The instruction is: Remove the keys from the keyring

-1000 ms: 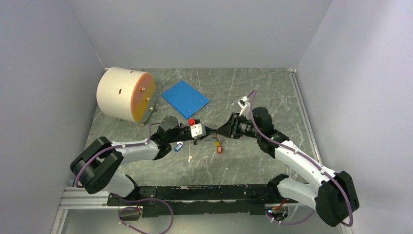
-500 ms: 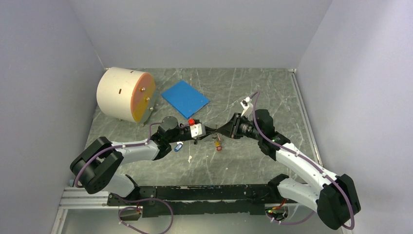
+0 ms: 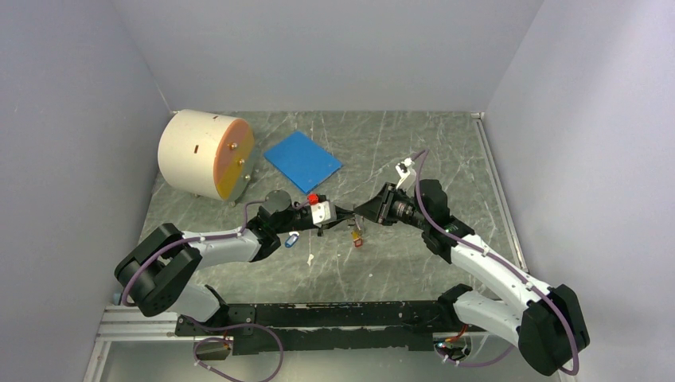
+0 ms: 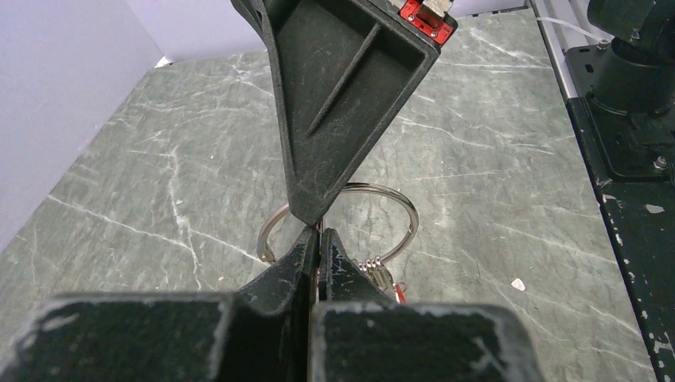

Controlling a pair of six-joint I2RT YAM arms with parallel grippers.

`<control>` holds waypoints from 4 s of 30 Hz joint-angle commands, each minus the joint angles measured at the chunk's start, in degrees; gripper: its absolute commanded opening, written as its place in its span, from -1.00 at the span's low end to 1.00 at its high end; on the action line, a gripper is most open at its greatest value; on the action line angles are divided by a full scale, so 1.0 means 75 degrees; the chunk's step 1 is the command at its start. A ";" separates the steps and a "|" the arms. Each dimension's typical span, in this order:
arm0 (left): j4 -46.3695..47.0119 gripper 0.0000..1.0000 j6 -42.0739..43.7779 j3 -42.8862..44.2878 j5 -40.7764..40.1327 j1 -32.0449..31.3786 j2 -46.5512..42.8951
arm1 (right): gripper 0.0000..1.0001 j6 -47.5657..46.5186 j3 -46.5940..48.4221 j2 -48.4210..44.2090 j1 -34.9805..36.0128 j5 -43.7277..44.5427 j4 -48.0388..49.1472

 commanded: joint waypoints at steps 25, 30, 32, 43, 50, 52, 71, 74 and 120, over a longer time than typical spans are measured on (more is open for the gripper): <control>0.0493 -0.73 -0.0300 -0.0031 -0.0248 -0.0065 -0.0083 | -1.00 -0.1690 0.1288 -0.0020 0.0056 0.0057 -0.1766; 0.0684 -0.47 -0.0326 -0.0115 -0.0250 -0.0025 -0.0031 | -1.00 -0.1849 0.1463 -0.0014 0.0078 0.0067 -0.1877; 0.0736 -0.40 -0.0321 -0.0164 -0.0172 0.0011 -0.0042 | -1.00 -0.1845 0.1459 -0.0030 0.0091 0.0095 -0.1874; 0.0496 -0.36 -0.0310 -0.0010 0.0126 0.0032 0.0172 | -1.00 -0.1658 0.1368 -0.0204 0.0084 0.0051 -0.1633; 0.0473 -0.58 -0.0358 0.0082 0.0243 0.0034 0.0300 | -1.00 -0.1476 0.1266 -0.0248 0.0085 -0.0048 -0.1434; 0.0474 -0.67 -0.0369 0.0082 0.0243 0.0039 0.0274 | -1.00 -0.1473 0.1266 -0.0228 0.0090 -0.0079 -0.1446; 0.0955 -0.48 -0.0852 0.0118 0.0537 0.0032 0.0344 | -1.00 -0.1398 0.1132 -0.0149 0.0084 -0.0228 -0.1276; 0.0986 -0.47 -0.0931 0.0112 0.0543 0.0030 0.0331 | -1.00 -0.1411 0.1103 -0.0148 0.0090 -0.0282 -0.1245; -0.3615 -0.29 -0.8279 0.1781 -0.0159 0.0331 -0.1168 | -1.00 -0.3644 -0.1340 -0.1874 -0.0359 -0.1859 0.3687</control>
